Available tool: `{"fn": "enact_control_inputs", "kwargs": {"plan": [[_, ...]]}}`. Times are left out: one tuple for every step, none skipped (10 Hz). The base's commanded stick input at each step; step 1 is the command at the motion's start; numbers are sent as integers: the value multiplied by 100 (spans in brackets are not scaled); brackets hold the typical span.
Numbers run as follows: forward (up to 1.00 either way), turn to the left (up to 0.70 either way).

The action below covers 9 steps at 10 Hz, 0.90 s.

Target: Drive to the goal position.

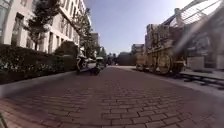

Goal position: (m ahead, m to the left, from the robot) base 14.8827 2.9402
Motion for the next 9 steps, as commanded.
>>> {"fn": "enact_control_inputs", "kwargs": {"plan": [[70, 0], [70, 0], [70, 0], [70, 0], [70, 0], [70, 0], [70, 0], [70, 0], [70, 0]]}}
